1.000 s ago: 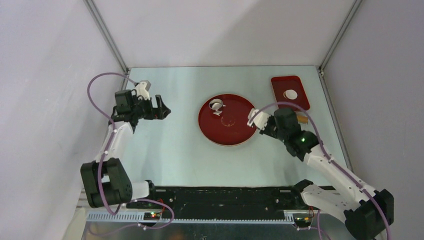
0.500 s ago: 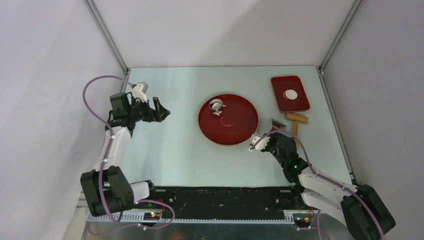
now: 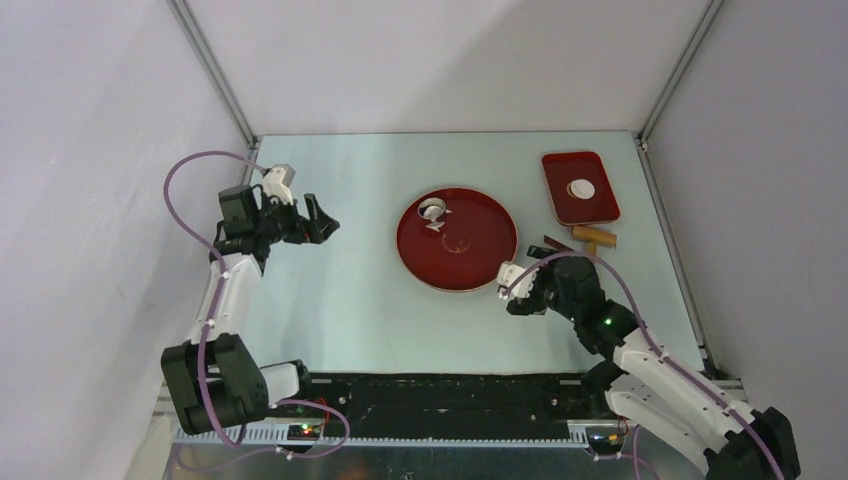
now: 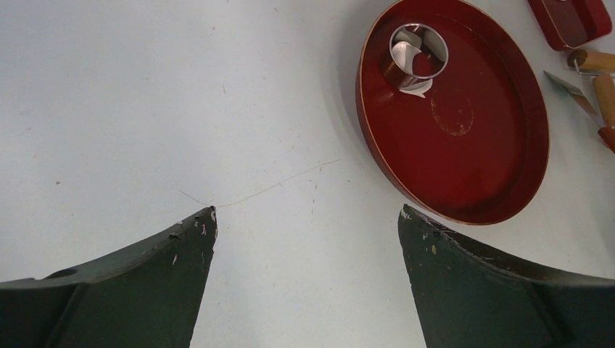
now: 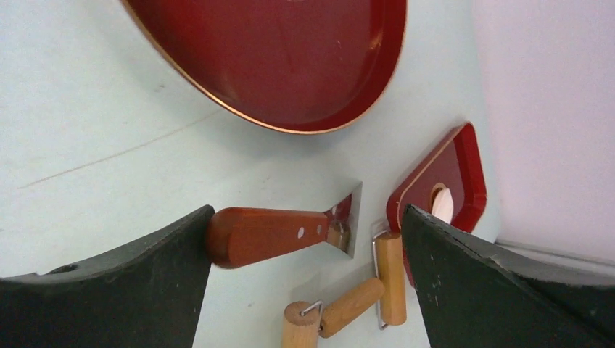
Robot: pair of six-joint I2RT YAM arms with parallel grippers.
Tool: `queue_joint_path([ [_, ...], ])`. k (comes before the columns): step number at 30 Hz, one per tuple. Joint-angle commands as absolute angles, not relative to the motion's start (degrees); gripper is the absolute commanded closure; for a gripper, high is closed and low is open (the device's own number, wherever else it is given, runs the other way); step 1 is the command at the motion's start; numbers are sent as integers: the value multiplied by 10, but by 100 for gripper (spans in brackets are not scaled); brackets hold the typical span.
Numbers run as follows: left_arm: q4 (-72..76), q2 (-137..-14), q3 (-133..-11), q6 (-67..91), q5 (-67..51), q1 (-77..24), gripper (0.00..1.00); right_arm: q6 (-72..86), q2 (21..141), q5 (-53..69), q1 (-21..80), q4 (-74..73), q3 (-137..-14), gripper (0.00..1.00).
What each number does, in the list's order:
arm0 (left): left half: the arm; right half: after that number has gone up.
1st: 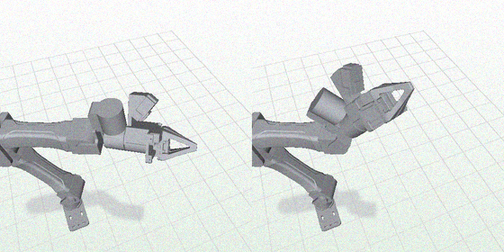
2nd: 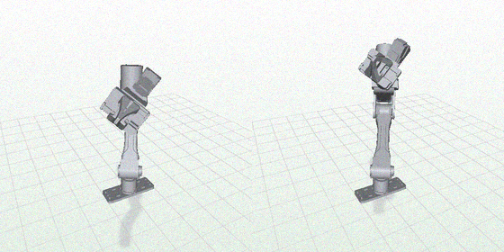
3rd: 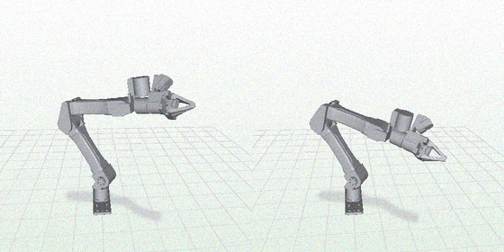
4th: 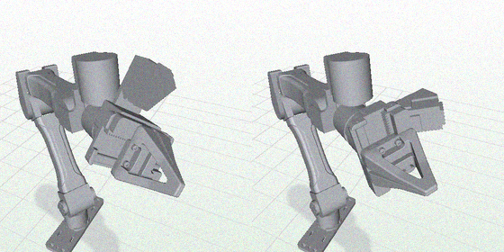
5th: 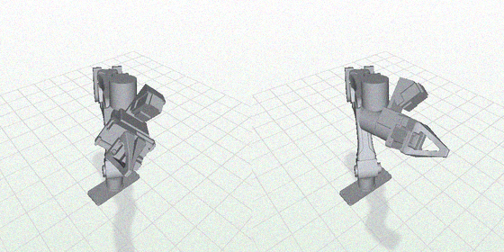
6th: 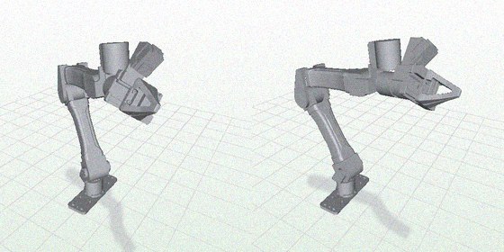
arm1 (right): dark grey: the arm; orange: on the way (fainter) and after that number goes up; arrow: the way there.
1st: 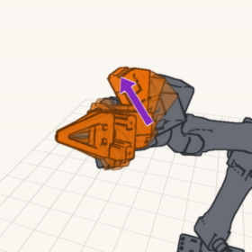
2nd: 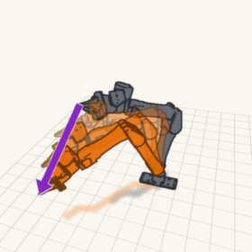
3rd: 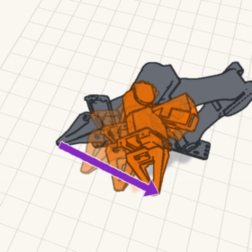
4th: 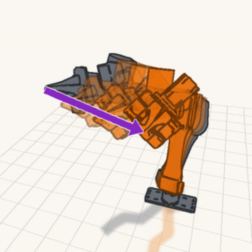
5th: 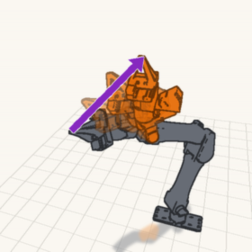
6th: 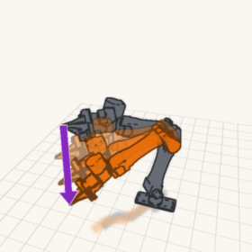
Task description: Roll out the dumpling wrappers from the dough
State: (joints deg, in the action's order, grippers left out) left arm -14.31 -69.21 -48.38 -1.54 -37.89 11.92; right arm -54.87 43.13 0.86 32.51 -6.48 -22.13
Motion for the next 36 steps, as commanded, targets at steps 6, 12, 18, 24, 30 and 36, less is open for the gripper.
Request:
queue_joint_path([
  [6, -232, -648, -542, -101, -378, 142, 2, -416, 395, 116, 332, -366, -442, 1],
  [12, -248, -575, -513, -115, -397, 160, 2, -364, 382, 189, 307, -401, -495, 1],
  [18, -291, -515, -514, -148, -384, 189, 2, -224, 371, 192, 195, -365, -563, 1],
  [24, -299, -481, -489, -156, -429, 219, 2, -71, 320, 103, 93, -277, -537, 1],
  [30, -300, -438, -478, -164, -409, 225, 2, -61, 201, -34, 59, -252, -477, 1],
  [36, -312, -353, -435, -165, -342, 228, 2, -57, 142, -54, 33, -277, -450, 1],
])
